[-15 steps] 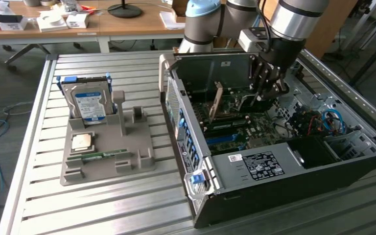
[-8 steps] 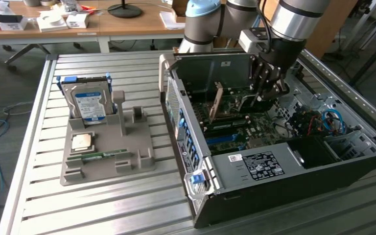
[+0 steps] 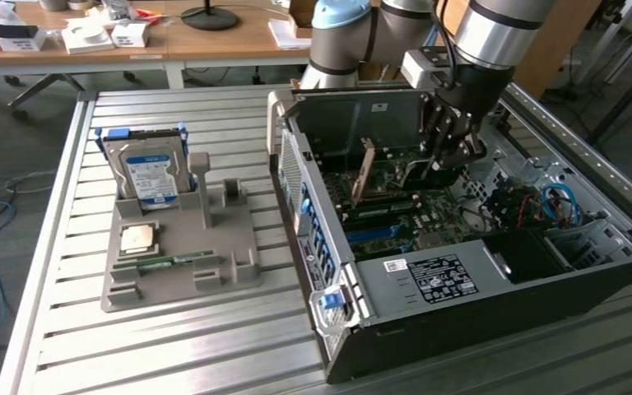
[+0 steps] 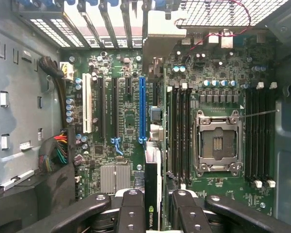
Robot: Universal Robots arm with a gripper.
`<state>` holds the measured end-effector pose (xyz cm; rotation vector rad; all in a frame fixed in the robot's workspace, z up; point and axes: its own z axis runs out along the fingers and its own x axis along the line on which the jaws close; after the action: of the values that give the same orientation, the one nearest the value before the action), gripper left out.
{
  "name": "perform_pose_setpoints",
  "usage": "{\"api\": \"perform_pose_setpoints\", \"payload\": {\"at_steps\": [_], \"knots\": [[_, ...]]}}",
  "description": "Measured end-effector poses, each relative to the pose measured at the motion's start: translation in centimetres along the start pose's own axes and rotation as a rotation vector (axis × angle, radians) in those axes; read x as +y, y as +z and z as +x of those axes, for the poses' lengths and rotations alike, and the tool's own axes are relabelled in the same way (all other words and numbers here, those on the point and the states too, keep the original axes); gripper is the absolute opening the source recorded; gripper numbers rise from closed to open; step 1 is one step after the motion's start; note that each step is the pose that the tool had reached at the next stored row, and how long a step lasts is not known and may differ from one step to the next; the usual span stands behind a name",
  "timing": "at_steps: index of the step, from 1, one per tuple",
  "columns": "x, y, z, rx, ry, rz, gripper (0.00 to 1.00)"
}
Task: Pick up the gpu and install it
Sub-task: 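Insert the gpu into the slot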
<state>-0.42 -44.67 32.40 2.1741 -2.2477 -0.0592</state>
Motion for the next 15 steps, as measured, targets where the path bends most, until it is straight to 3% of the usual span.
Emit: {"api": "perform_pose_setpoints", "payload": {"at_steps": [11,15], "knots": [[0.01,1.44,0.0,-0.0002,0.000,0.0001,0.27],[0.04,1.55,0.0,0.0002,0.000,0.0000,0.27]]}}
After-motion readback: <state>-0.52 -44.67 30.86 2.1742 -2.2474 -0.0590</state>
